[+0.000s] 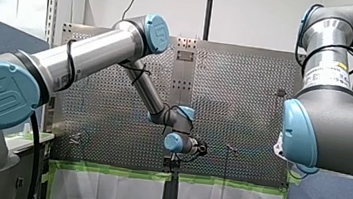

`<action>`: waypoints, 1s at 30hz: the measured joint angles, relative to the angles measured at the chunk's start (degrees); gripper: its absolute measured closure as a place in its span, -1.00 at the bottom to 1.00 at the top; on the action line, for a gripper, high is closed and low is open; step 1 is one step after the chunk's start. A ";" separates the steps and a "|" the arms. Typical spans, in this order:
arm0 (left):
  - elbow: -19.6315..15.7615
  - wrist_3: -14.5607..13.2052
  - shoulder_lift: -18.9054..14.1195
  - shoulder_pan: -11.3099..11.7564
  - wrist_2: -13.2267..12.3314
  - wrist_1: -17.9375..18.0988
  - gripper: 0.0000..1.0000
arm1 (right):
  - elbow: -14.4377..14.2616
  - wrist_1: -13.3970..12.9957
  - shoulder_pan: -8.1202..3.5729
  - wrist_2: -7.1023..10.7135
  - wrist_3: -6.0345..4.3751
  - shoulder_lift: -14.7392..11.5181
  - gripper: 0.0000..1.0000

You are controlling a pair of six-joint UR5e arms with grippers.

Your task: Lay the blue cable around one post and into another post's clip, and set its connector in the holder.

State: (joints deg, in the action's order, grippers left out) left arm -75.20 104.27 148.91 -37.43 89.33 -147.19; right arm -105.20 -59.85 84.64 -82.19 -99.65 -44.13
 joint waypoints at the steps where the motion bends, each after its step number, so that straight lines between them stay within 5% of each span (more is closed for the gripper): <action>1: 0.04 0.15 0.02 0.05 -0.06 -0.01 0.97 | 0.07 -0.05 0.03 0.00 -0.01 0.01 1.00; 22: 4.01 -0.23 3.94 0.30 -0.51 -3.26 0.97 | 0.83 -0.19 0.15 0.00 -0.08 0.25 1.00; 30: 4.55 0.34 3.96 0.72 -0.52 -3.27 0.97 | 1.93 0.09 0.11 -0.04 -0.89 0.45 1.00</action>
State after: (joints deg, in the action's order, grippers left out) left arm -70.65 104.61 152.87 -36.71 88.81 -150.46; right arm -103.27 -59.76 84.75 -82.23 -100.54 -43.68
